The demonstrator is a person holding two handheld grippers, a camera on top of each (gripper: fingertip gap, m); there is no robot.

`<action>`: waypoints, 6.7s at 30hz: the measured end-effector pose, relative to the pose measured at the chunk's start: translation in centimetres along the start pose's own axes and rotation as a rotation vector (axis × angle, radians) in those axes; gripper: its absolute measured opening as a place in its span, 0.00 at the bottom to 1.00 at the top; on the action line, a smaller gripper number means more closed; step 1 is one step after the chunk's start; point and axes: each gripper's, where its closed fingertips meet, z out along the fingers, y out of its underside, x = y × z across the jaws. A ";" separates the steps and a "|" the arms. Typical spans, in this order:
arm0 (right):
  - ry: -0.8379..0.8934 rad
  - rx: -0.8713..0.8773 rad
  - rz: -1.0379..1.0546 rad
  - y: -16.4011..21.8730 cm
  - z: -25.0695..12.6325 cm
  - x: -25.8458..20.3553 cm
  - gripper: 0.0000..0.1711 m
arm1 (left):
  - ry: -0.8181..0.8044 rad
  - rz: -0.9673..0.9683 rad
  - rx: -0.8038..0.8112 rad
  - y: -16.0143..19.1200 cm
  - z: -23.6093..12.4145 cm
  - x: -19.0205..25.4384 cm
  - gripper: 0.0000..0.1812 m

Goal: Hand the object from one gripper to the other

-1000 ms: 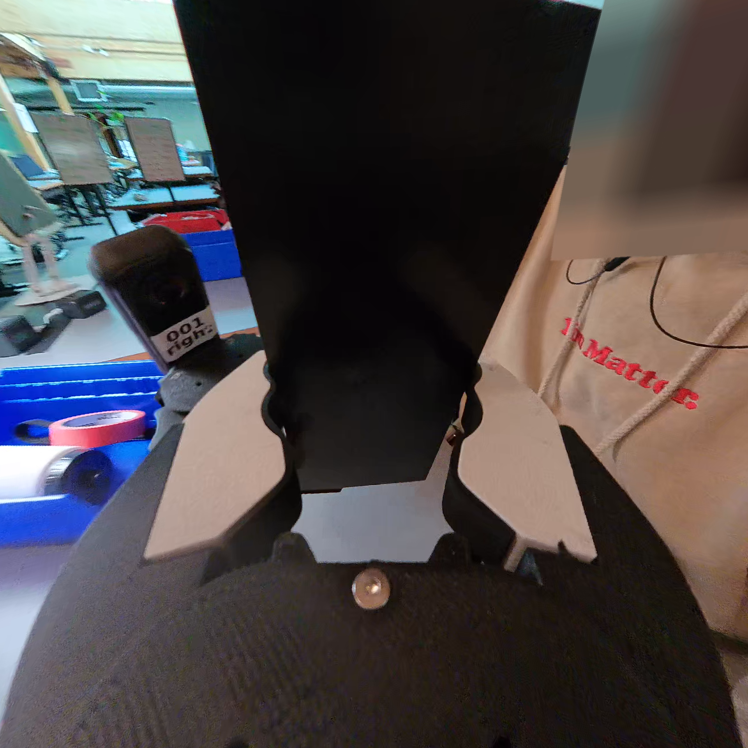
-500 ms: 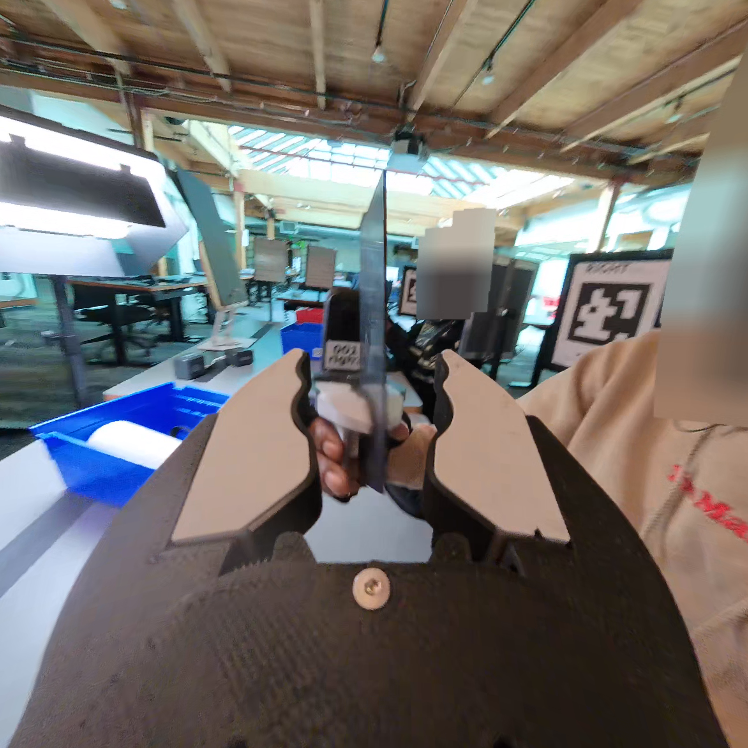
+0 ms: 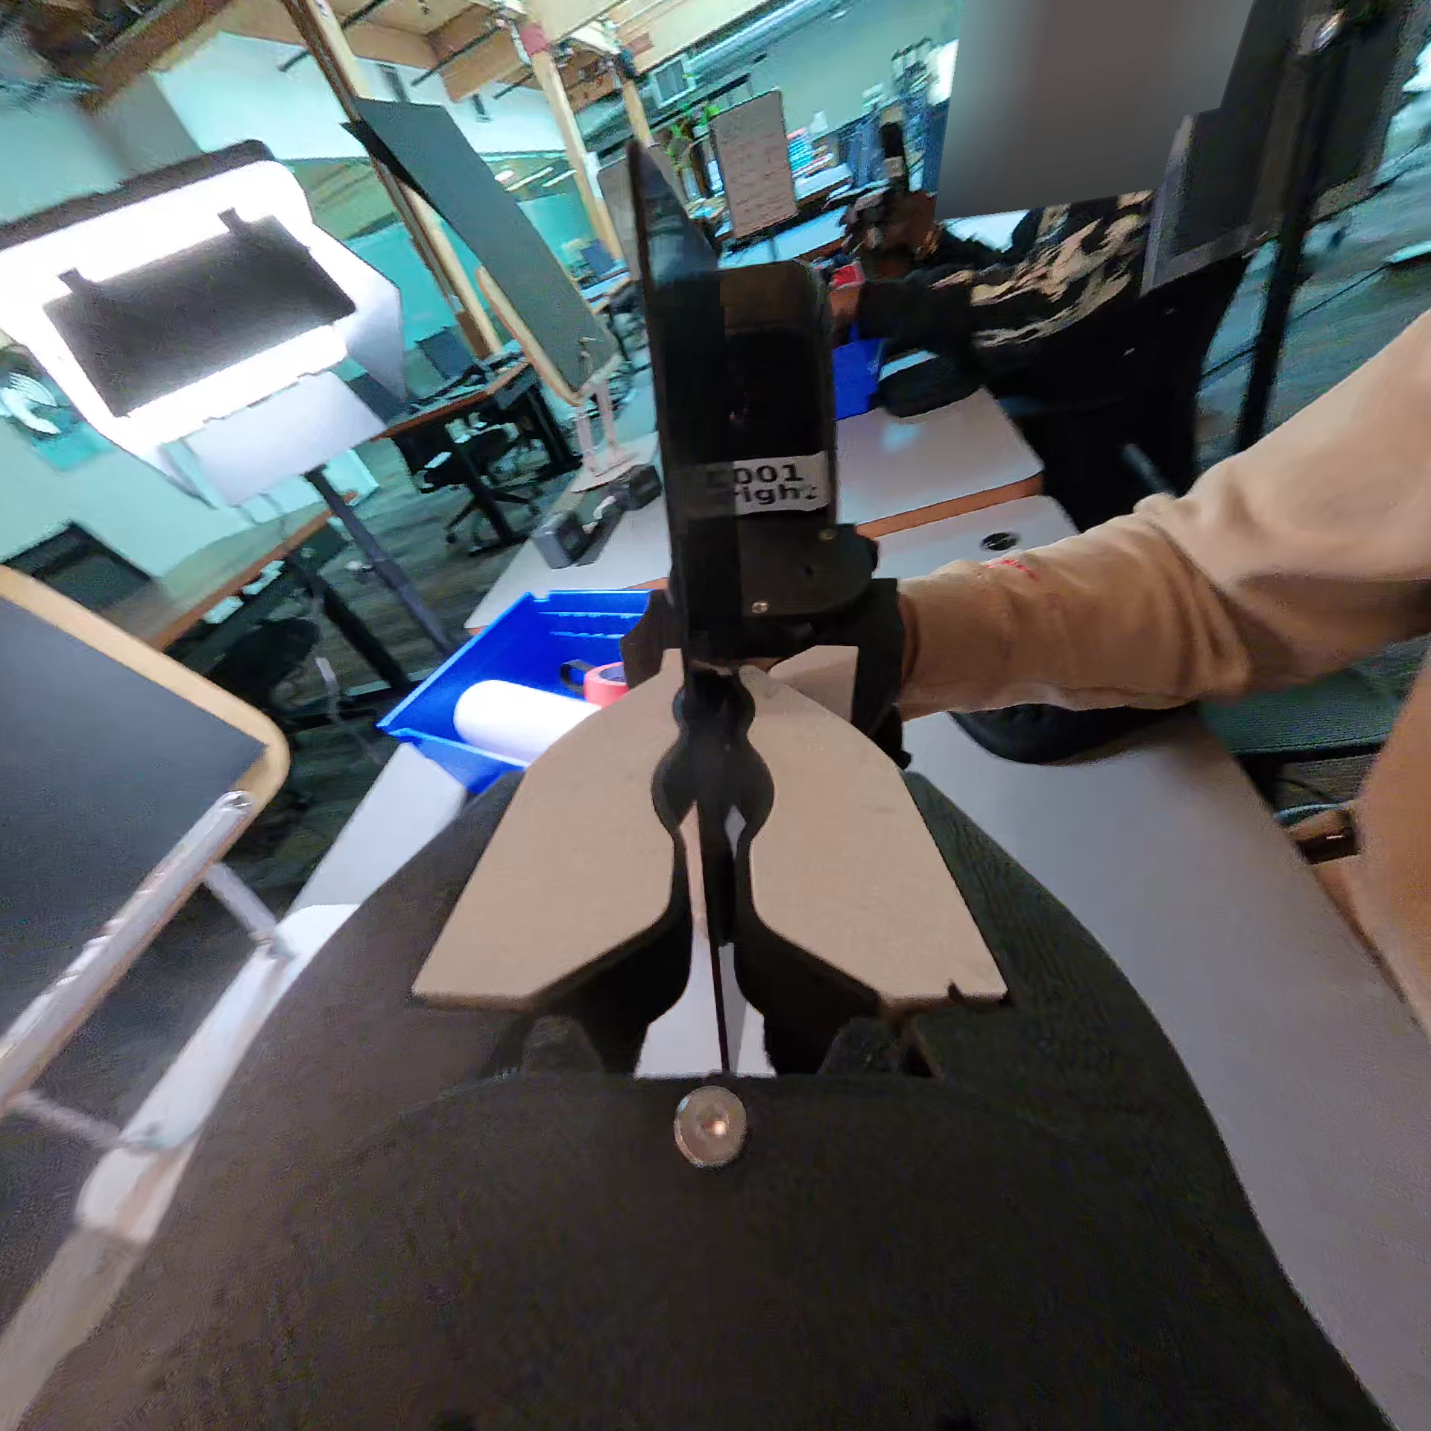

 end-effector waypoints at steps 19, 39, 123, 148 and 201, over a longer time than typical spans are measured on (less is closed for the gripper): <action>0.389 0.016 -0.010 -0.5 -1.6 5.4 0.01 | -0.203 -0.539 0.324 0.6 -2.1 -7.8 0.31; 0.071 -0.200 -0.108 0.2 -1.5 0.2 0.29 | -0.029 -0.309 0.007 2.8 -0.8 -3.9 0.49; 0.004 0.083 0.137 -1.4 -1.1 1.3 0.51 | 0.182 -0.371 0.115 1.4 0.1 -0.8 0.49; 0.016 0.051 0.105 -1.3 -0.4 0.8 0.50 | 0.150 -0.274 0.060 1.6 0.6 -0.3 0.46; 0.262 -0.156 0.013 0.9 -3.2 5.1 0.43 | -0.233 -0.312 -0.203 11.0 0.6 -7.4 0.00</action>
